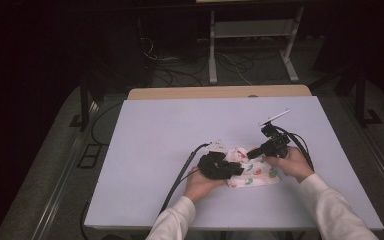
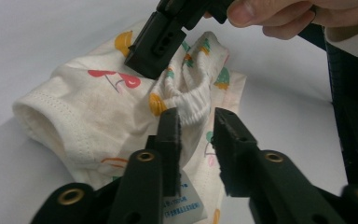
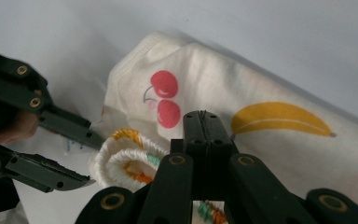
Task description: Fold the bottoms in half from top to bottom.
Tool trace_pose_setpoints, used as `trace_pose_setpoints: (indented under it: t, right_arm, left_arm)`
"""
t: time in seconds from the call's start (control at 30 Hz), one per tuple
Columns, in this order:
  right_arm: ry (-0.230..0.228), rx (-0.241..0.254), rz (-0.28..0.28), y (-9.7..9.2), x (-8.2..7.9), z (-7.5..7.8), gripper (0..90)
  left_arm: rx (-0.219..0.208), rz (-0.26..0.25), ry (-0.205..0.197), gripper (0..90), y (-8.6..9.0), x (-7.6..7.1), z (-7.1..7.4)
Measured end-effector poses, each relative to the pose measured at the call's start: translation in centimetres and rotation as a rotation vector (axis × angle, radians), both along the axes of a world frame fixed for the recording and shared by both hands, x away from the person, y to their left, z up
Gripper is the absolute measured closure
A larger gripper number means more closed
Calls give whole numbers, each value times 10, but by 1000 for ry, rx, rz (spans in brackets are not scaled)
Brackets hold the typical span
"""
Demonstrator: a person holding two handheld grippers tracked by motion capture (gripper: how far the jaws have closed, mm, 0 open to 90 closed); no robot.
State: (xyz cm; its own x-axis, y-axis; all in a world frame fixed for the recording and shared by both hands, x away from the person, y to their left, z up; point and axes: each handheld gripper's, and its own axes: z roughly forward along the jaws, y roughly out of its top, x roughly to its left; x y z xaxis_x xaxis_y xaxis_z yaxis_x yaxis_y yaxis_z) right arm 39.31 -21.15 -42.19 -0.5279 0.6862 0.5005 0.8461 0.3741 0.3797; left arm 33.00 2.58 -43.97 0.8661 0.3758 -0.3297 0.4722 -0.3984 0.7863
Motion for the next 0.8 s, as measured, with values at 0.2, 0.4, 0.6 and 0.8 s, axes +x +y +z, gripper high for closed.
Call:
trace_pose_setpoints:
  t: [0.2, 0.4, 0.6, 0.8]
  right_arm:
    - [-3, 11, 10, -2, -7, 4, 889]
    - [-9, 26, 12, -6, -14, 4, 889]
    - [-32, 52, 6, -10, -26, 7, 889]
    - [-49, 82, 5, -13, -41, 6, 889]
  left_arm:
    - [-25, 35, 15, 513, 3, 0, 5]
    - [-37, 60, 44, 362, 8, 4, 6]
    - [-66, 88, 82, 325, 13, 10, 8]
    - [-43, 130, 70, 195, 12, 14, 10]
